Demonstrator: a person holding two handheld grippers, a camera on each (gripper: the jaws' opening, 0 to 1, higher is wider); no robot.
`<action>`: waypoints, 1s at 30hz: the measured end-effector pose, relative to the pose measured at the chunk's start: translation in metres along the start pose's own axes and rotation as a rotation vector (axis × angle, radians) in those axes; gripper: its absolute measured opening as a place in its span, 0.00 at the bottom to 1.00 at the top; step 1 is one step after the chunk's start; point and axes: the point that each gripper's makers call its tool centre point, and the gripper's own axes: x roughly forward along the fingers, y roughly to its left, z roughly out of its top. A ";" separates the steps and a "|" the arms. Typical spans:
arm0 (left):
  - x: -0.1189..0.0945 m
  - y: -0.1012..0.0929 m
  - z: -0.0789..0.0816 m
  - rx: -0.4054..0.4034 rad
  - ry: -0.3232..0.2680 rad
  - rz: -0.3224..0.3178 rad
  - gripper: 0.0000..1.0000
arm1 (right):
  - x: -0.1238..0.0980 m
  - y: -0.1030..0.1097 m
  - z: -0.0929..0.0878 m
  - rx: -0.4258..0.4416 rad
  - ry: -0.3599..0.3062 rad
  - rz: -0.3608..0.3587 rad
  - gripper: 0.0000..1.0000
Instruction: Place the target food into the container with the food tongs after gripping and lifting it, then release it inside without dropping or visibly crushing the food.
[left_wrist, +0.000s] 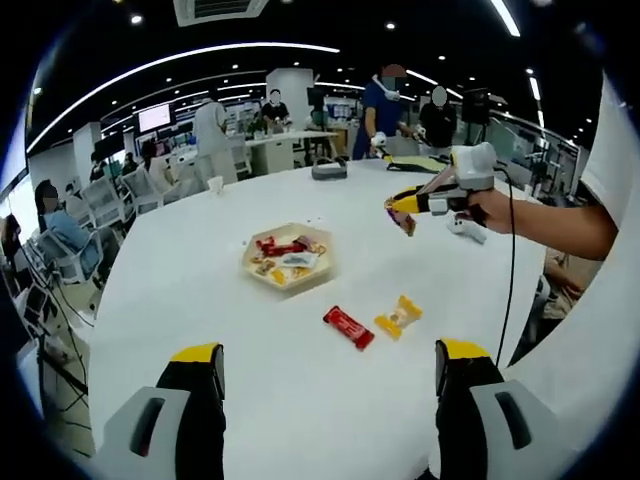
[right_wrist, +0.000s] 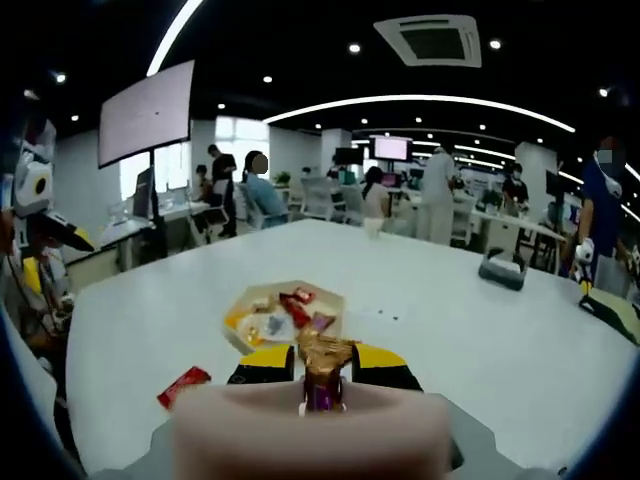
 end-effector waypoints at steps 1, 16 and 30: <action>-0.001 0.005 0.001 -0.008 -0.014 0.004 0.87 | 0.002 0.002 0.001 0.013 0.001 0.004 0.22; -0.012 0.027 -0.006 -0.043 -0.052 0.032 0.87 | 0.036 0.025 0.012 -0.012 0.043 0.044 0.19; -0.026 0.038 -0.029 -0.117 -0.062 0.086 0.87 | 0.088 0.038 0.050 -0.105 0.017 0.110 0.19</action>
